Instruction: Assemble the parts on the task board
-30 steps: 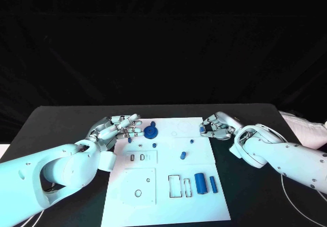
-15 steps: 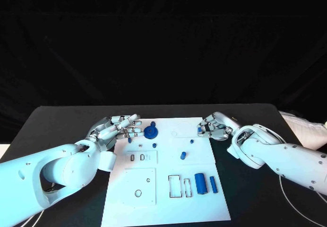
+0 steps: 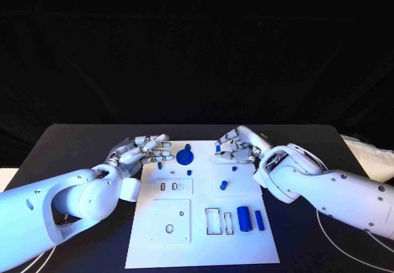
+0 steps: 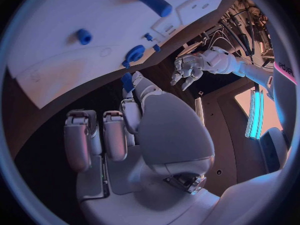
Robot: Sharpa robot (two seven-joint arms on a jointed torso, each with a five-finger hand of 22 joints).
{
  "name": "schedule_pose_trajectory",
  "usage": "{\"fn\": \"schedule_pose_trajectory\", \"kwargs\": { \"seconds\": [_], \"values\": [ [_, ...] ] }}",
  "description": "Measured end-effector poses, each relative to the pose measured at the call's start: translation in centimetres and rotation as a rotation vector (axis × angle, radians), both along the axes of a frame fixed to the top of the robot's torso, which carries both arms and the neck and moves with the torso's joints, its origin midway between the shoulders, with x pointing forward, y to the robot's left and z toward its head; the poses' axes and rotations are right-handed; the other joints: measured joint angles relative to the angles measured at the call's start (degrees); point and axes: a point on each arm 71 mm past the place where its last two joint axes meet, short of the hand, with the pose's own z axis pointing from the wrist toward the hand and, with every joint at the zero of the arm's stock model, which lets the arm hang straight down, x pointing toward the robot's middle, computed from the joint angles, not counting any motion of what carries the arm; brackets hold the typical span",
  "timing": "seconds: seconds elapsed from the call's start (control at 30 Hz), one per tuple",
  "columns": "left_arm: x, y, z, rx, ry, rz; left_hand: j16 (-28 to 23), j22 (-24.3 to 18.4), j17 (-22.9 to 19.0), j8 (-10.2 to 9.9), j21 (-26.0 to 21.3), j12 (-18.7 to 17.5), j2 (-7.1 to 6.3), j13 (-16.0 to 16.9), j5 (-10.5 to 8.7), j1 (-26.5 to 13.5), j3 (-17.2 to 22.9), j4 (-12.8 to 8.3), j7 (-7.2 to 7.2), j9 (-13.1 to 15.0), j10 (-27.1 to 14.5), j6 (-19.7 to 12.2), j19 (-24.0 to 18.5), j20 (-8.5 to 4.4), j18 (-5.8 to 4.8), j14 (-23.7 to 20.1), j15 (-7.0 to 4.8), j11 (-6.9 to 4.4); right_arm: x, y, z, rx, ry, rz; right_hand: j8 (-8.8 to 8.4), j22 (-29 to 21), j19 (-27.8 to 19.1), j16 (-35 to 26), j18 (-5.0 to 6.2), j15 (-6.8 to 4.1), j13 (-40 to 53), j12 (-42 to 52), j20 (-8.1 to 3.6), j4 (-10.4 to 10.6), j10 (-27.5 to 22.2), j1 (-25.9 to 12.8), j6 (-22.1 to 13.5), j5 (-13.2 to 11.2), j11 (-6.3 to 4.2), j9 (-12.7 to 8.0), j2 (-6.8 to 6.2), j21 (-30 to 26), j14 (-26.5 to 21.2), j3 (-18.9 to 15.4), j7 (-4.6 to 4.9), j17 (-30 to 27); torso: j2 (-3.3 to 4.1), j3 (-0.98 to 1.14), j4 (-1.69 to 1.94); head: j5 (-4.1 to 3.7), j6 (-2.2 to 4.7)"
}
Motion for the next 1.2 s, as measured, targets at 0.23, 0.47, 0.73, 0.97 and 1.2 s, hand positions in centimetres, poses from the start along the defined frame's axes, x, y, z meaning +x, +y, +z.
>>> {"fn": "schedule_pose_trajectory", "kwargs": {
  "seconds": [0.23, 0.47, 0.73, 0.97, 1.2],
  "values": [
    [0.5, 1.0, -0.2, 0.01, -0.004, 0.029, 0.0, 0.0, 0.0, 0.0, 0.0, 0.0, 0.0, 0.0, 0.0, 0.0, 0.0, 0.0, 0.0, 0.0, 0.0, 0.0, 0.0, 0.0, 0.0, 0.0, 0.0, 0.0, -1.7, 4.3, -0.7, 0.042, 0.022, 0.068, -0.22, 0.0, 0.0, -0.2, 0.0, 0.0, 0.0, -0.3, 0.0, 0.0, 0.0, -0.1, 0.0, 0.3, 0.01, 0.0, 0.13, -0.2, 0.0, 0.1, -0.01, 0.0, -0.49, -0.27, 0.48, 0.76, -0.83],
    [0.7, 1.6, -0.2, 0.015, -0.008, 0.045, 0.0, 0.0, 0.1, 0.0, 0.0, 0.0, 0.0, 0.0, 0.0, 0.0, 0.2, -0.2, 0.0, 0.0, 0.0, 0.0, 0.0, 0.0, 0.0, 0.0, 0.0, 0.0, -2.3, 7.0, -2.2, 0.044, 0.048, 0.096, -0.56, 0.0, -0.2, -0.4, 0.0, 0.01, 0.0, -0.7, -0.2, -0.3, 0.0, -0.1, 0.0, 0.7, 0.02, -0.1, 0.13, -0.3, 0.0, 0.3, -0.02, 0.0, -0.85, -0.67, 0.88, 0.94, -1.44],
    [0.7, 1.7, -0.2, 0.012, -0.01, 0.049, 0.0, 0.0, 0.2, 0.0, 0.0, 0.0, 0.0, 0.0, 0.0, 0.0, 0.2, -0.2, 0.0, 0.0, 0.0, 0.0, 0.0, 0.0, 0.0, 0.0, 0.0, 0.0, -2.6, 8.9, -4.0, 0.003, 0.083, 0.109, -0.7, 0.0, -0.4, -0.4, 0.0, 0.01, 0.0, -1.3, -0.41, -0.4, -0.1, -0.2, -0.1, 0.7, 0.12, -0.2, 0.09, -0.4, 0.0, 0.5, -0.12, 0.0, -0.94, -0.86, 0.97, 1.41, -1.81],
    [0.7, 1.7, -0.2, 0.008, -0.011, 0.048, 0.0, 0.0, 0.2, 0.0, 0.0, 0.0, 0.0, 0.0, 0.0, 0.0, 0.2, -0.2, 0.0, 0.0, 0.0, 0.0, 0.0, 0.0, 0.0, 0.0, 0.0, 0.0, -2.6, 9.8, -5.3, -0.045, 0.115, 0.115, -0.69, 0.0, -0.4, -0.7, 0.0, 0.01, 0.0, -1.8, -0.41, -0.5, -0.3, -0.2, -0.1, 1.0, -0.07, -0.2, 0.08, -0.7, 0.0, 0.5, -0.14, 0.0, -0.86, -0.79, 0.96, 1.79, -2.14],
    [0.7, 1.5, -0.1, 0.005, -0.011, 0.046, 0.0, 0.0, 0.1, 0.0, 0.0, 0.0, 0.0, 0.0, 0.0, 0.0, 0.2, -0.2, 0.0, 0.0, 0.0, 0.0, 0.0, 0.0, -0.01, 0.0, 0.0, 0.0, -2.8, 10.2, -5.8, -0.082, 0.135, 0.123, -0.69, 0.0, -0.4, -0.7, 0.0, 0.02, 0.0, -1.8, -0.41, -0.5, -0.3, -0.2, -0.2, 1.0, -0.05, -0.1, 0.05, -0.7, 0.0, 0.5, -0.23, 0.0, -0.86, -0.76, 0.99, 2.25, -2.55]
  ]
}}
